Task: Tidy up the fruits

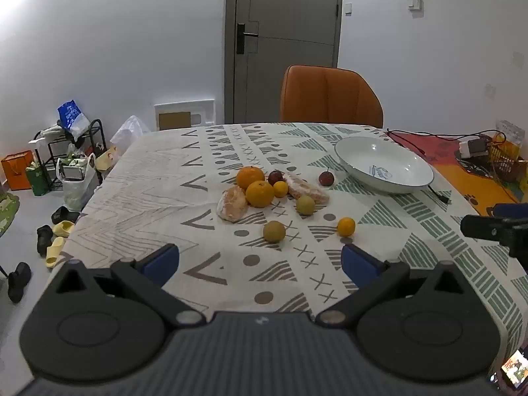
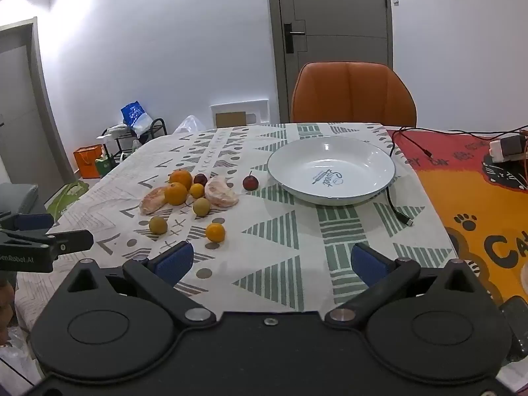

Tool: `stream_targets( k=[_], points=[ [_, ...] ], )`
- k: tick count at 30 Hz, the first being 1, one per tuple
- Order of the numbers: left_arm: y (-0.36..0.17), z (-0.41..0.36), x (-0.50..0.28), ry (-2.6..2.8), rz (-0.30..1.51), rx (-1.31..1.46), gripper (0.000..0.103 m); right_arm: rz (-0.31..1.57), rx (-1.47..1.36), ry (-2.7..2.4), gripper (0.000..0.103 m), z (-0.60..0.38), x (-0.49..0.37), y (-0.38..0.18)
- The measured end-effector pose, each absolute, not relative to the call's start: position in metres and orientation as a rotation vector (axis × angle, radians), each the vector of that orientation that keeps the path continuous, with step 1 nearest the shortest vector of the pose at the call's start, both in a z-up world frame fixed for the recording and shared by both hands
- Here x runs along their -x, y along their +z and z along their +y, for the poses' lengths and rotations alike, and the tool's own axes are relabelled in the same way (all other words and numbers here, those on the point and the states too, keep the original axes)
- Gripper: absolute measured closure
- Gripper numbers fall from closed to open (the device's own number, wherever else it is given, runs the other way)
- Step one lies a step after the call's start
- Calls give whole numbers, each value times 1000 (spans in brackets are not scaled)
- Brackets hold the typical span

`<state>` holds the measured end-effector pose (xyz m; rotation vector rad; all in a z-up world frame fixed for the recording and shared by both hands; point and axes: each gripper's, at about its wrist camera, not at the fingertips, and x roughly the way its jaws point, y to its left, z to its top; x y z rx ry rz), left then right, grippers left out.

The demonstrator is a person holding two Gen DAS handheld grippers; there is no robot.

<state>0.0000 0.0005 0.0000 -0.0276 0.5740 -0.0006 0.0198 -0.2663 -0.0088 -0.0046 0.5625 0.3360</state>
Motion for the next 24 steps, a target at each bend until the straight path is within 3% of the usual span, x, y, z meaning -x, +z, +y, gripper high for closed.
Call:
stream_targets(
  k=[24],
  points=[
    [5,9,5,23,569,50,0,574,30,314,0,-266,-22,-16]
  ],
)
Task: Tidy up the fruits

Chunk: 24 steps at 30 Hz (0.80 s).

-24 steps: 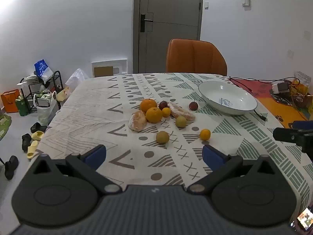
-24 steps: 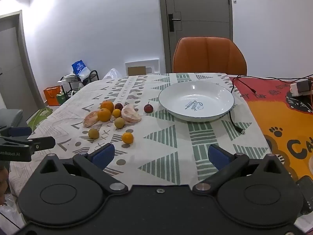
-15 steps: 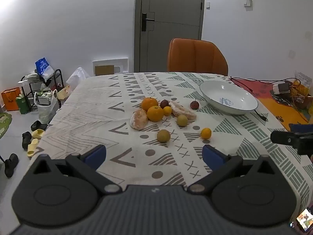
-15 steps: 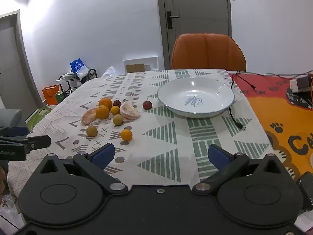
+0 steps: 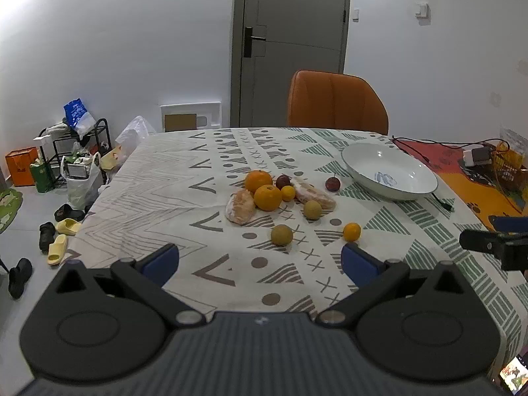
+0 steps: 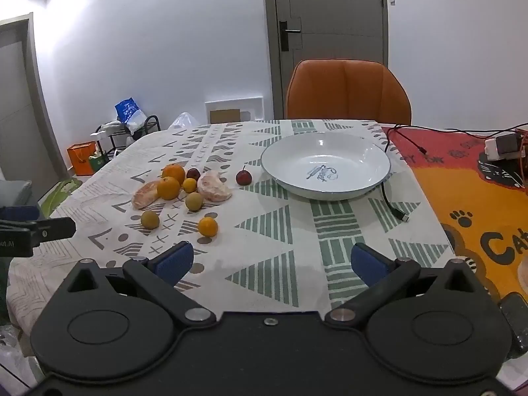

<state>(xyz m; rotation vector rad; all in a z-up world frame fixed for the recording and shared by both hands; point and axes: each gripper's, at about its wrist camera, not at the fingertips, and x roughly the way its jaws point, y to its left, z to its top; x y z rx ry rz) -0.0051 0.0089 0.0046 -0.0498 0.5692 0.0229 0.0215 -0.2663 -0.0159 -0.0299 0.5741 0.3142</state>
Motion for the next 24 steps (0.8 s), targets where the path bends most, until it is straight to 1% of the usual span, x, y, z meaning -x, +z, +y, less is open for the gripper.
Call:
stream_targets(
  k=[24],
  points=[
    [8,8,7,18,561,43,0,575,3,309,0,-273,-21,-18]
  ],
)
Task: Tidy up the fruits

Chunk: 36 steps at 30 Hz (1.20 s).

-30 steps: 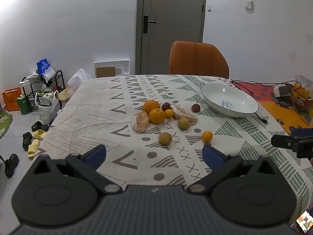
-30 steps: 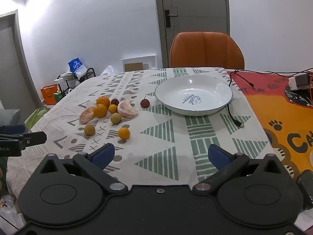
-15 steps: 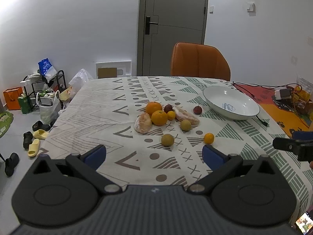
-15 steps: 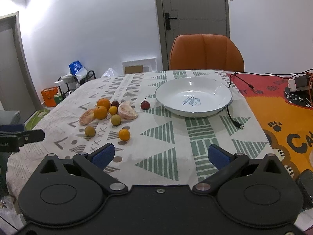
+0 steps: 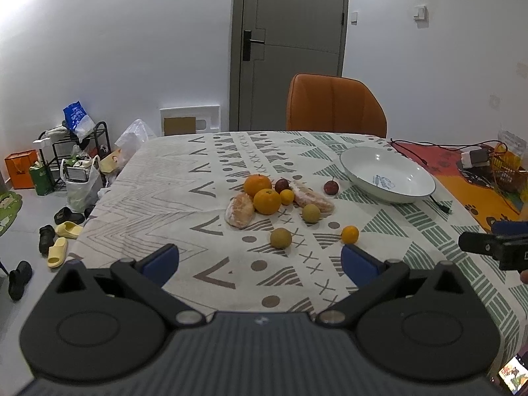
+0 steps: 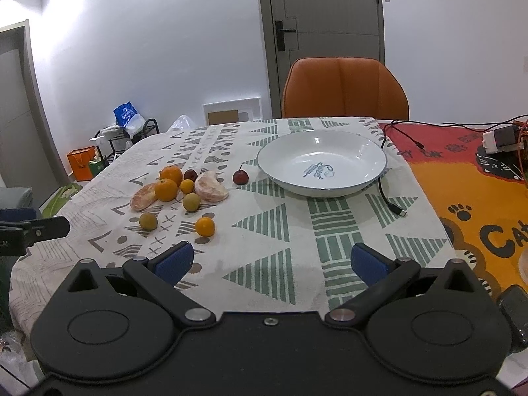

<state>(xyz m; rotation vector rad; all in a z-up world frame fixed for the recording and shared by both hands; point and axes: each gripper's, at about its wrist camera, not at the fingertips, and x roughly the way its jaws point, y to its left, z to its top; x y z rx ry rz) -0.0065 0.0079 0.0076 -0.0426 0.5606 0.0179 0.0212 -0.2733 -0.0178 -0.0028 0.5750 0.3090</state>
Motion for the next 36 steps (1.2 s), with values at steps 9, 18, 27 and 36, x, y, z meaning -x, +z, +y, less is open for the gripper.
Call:
stream_targets(
  k=[9,18,27,36],
  points=[
    [7,7,7,19,560,43,0,584,13,306,0,-270,-23,-19],
    [7,9,7,17,561,45,0,586,11,306,0,-270,-22,-19],
    [6,9,7,13,557,49,0,587,13,307,0,-270,-22,-19],
    [6,12,7,2,551,65,0,589,21,320,0,-267,-23,-19]
  ],
)
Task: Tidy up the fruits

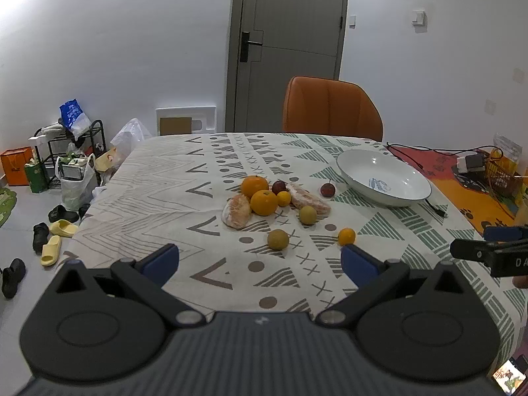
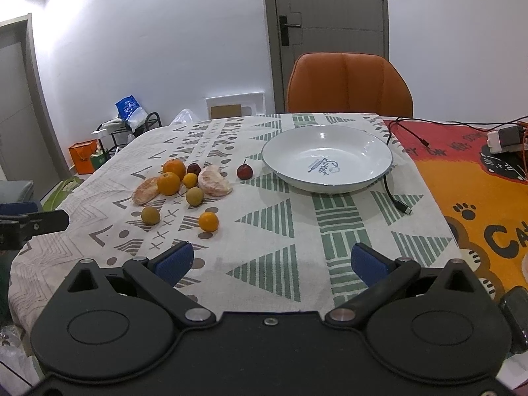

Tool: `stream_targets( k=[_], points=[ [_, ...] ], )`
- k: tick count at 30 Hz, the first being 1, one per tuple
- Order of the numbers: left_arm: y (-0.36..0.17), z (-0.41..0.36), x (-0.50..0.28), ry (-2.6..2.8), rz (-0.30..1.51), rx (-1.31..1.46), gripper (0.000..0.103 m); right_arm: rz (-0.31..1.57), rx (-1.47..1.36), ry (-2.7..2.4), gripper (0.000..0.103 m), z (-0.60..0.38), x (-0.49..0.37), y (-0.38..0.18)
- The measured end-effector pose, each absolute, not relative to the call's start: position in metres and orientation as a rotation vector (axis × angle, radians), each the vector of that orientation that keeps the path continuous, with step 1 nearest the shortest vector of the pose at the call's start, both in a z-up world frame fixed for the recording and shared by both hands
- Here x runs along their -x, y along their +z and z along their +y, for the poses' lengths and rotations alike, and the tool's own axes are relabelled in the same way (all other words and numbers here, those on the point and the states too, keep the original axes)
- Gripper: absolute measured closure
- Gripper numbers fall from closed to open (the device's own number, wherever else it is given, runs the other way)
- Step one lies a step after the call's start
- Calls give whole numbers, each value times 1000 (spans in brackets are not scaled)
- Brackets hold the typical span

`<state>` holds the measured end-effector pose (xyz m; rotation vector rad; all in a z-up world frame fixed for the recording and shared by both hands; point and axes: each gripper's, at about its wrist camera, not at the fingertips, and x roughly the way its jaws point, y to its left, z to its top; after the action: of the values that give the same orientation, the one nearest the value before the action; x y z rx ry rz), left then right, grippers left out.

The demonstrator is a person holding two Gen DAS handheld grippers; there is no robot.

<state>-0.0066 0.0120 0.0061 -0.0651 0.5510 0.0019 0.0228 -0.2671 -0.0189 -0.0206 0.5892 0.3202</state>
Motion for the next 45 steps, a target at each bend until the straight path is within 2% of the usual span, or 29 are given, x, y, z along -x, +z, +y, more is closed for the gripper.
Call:
stream_targets(
  k=[35,45],
  points=[
    [-7,19,-43,-112,535,96,1,614,-26,560,0,-235,-69,-31],
    [-26,21,-74,-133,601,117,16,657,26,592,15,-216,-97,-43]
  ],
)
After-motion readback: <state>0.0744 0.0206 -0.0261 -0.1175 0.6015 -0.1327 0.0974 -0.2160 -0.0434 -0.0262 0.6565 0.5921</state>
